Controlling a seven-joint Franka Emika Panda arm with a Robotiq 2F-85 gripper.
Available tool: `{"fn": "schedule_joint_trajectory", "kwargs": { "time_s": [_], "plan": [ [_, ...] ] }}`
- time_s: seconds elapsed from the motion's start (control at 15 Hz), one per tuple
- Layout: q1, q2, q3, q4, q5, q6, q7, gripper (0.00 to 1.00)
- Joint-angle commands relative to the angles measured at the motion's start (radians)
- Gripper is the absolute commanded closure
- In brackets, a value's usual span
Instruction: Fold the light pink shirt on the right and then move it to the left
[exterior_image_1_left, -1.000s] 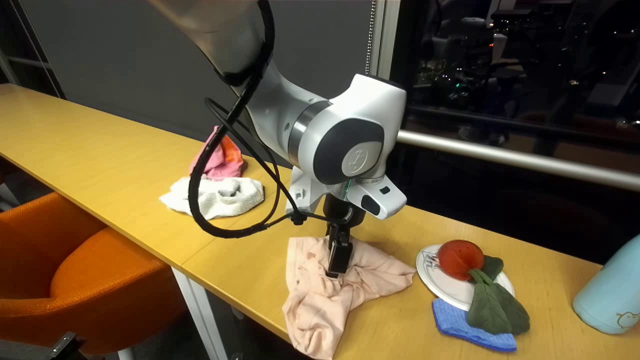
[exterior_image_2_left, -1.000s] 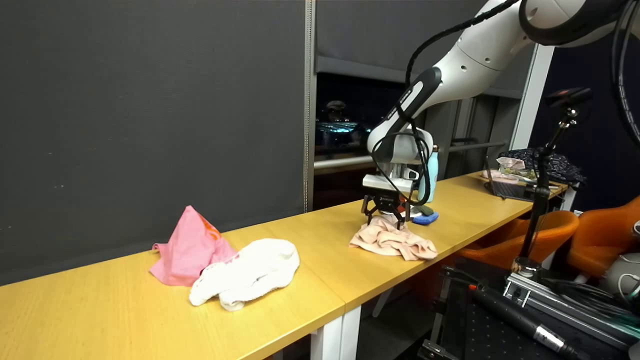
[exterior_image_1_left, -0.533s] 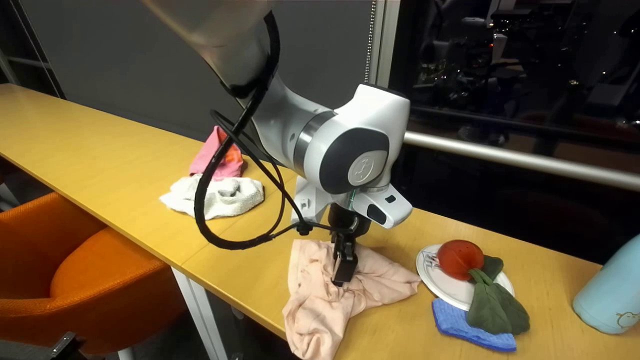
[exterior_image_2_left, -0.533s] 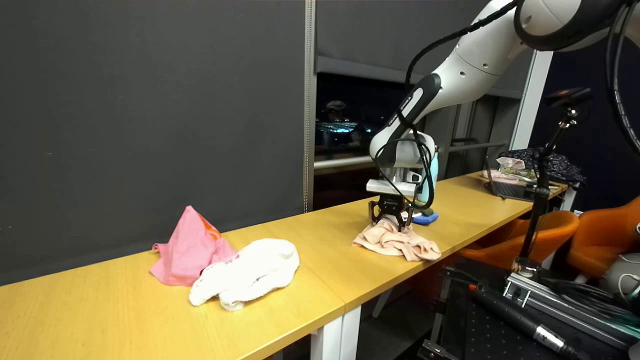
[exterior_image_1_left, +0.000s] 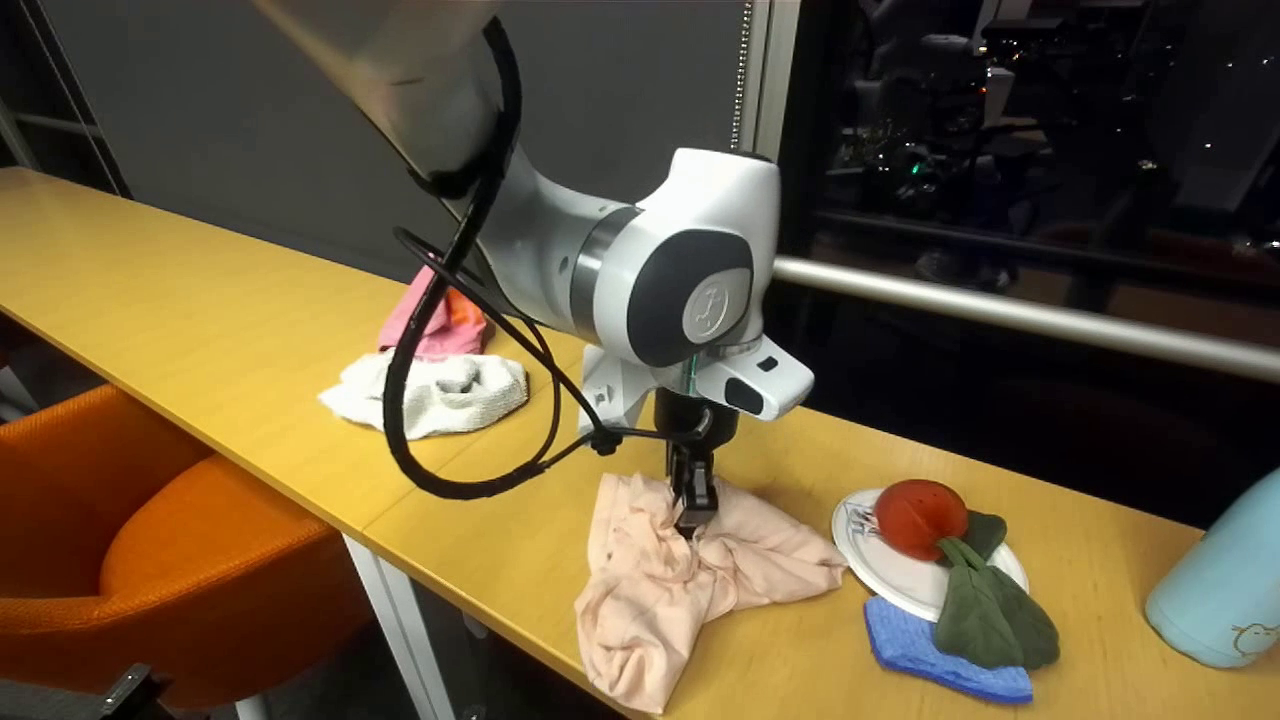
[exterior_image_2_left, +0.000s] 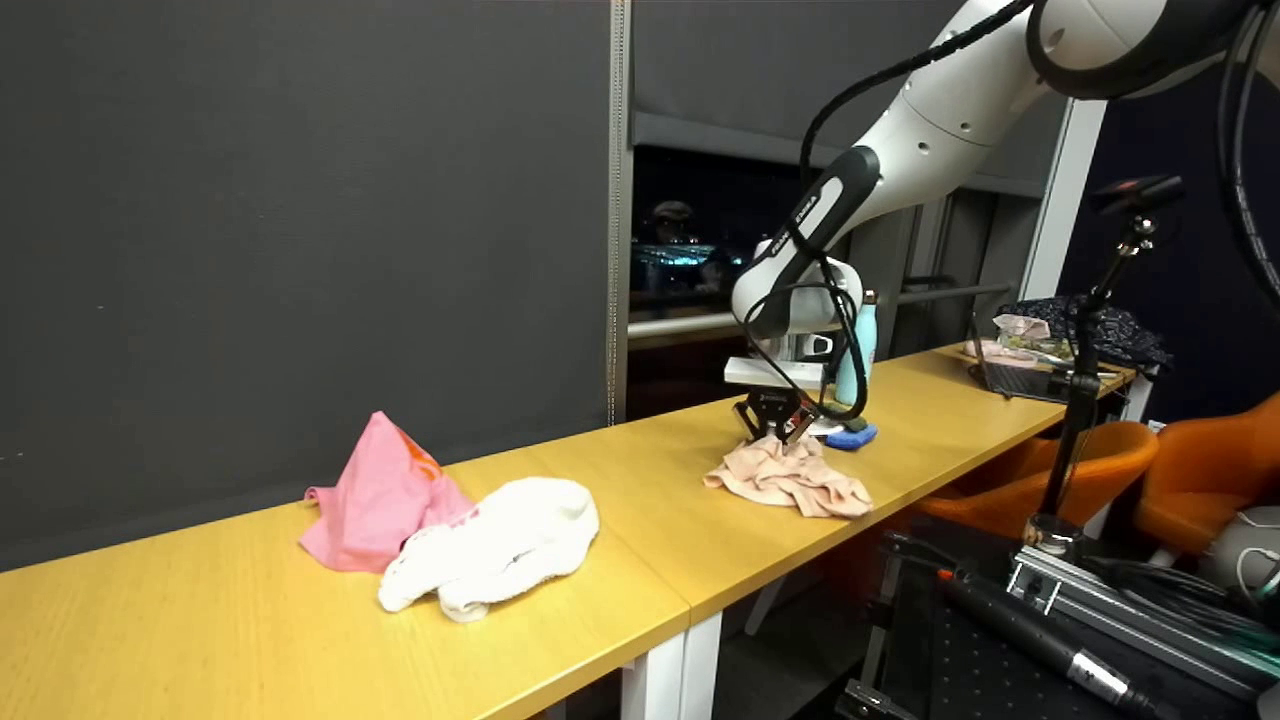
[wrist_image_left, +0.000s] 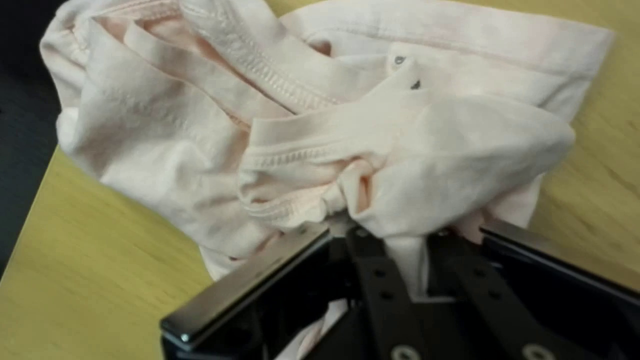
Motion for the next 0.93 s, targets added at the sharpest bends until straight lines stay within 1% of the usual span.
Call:
{"fn": "schedule_joint_trajectory", "kwargs": {
  "time_s": [0.0,0.07,0.33,0.6,0.67,0.87],
  "plan": [
    [0.077,-0.021,-0.046,0.005,-0.081,0.039,0.075,0.98],
    [0.088,-0.024,-0.048,0.012,-0.095,0.044,0.084,0.96],
    [0.141,-0.050,-0.060,0.055,-0.154,0.057,0.131,0.96],
    [0.177,-0.096,-0.041,0.124,-0.191,0.044,0.161,0.96],
    [0.181,-0.099,-0.032,0.144,-0.193,0.045,0.160,0.96],
    [0.177,-0.156,0.038,0.172,-0.162,0.052,0.111,0.96]
  ]
}}
